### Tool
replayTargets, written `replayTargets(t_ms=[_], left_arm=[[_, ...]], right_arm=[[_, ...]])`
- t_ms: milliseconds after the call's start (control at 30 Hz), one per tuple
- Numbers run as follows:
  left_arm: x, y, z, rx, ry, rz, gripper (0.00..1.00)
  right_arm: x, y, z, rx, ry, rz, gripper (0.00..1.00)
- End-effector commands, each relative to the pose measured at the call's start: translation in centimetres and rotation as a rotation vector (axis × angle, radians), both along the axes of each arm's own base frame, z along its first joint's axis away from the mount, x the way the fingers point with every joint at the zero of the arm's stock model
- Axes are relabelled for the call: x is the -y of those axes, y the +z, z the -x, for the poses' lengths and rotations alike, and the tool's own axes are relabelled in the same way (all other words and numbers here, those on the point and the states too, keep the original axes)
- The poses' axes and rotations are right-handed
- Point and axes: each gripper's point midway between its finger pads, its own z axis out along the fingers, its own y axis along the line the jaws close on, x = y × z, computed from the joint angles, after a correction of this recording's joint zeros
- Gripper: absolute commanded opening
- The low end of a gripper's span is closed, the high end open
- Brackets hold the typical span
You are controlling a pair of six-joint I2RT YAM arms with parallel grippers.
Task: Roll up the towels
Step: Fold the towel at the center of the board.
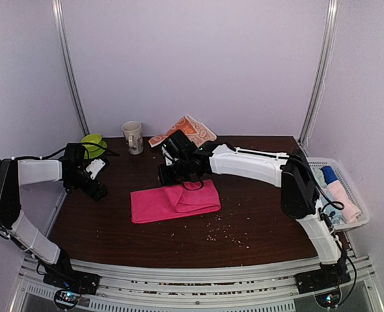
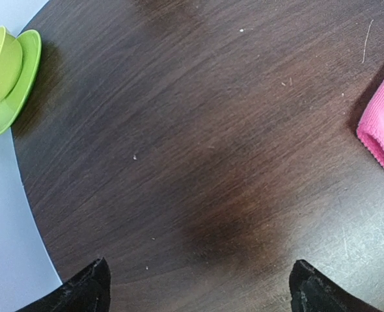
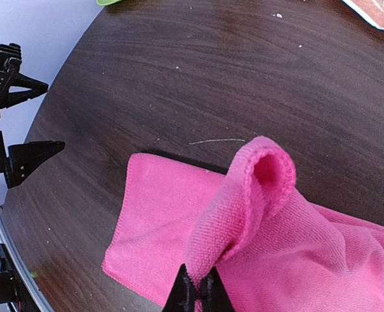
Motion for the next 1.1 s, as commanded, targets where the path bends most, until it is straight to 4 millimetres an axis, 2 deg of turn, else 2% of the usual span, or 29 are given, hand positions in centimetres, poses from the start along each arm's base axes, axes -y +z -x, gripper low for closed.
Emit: replayTargets(t_ms=[0,633,833,1067], left_arm=[[0.0,0.0,0.0,0.009,0.000,0.014,0.98],[0.0,-0.4,0.1,-0.004,0.001,0.015,0.98],[0.0,-0.6,0.1,-0.010,0.001,0.016,0.98],[0.0,-0.7,0.2,-0.013,0.002,0.019,0.98]], right_arm=[[-1.8,0.2,1.0,-0.013,0.026,-0.039,0.00],[-5.2,-2.2,1.7,-0.054,0.037,-0.134,0.03],[-6.5,-2.4,2.1,-0.070,0.045,-0.174,0.03],[-6.9,-2.3,1.9,-0.067,0.036,-0.194,0.04]])
